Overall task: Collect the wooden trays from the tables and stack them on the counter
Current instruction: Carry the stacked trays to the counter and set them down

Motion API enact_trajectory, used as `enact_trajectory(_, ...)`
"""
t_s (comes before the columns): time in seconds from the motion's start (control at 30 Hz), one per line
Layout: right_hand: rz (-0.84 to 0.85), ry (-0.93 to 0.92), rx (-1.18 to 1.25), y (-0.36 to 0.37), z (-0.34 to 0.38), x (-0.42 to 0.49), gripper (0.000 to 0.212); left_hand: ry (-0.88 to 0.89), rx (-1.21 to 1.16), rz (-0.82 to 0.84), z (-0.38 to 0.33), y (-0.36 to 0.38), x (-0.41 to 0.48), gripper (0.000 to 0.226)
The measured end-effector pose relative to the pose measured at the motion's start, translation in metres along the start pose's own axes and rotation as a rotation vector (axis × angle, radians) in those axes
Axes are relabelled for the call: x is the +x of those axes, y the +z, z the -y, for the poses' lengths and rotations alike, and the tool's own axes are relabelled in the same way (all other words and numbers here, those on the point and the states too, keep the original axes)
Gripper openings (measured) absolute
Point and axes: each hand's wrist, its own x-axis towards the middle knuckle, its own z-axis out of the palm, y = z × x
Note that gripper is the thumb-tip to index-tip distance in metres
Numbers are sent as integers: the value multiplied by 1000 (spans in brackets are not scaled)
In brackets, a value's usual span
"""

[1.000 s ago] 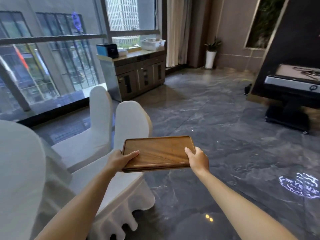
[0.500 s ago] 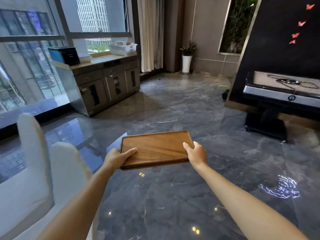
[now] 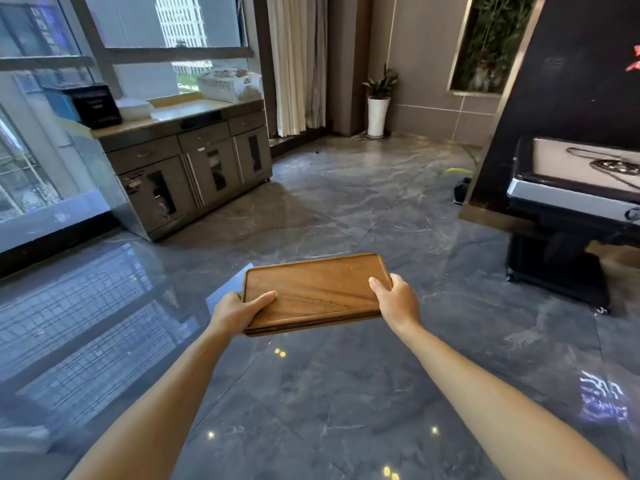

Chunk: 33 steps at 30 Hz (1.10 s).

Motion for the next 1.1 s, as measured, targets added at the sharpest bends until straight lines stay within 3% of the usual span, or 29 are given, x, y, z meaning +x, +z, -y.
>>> enact_trajectory(0.37,183,-125,-32,36,46,276,46,-109,-38,-171,-102,48,199,51)
enact_trajectory(0.47,247,-140,-19,72,59,338,45,-143,-58,-208,-108,46,259,60)
enact_trajectory(0.67,286,-132,-27,165,81,467,35,-153,-40,-212,-121,32,413,53)
enact_trajectory(1.1,323,-232,10,348,226,763,33,-202,-101,-265,-195,-46,746,63)
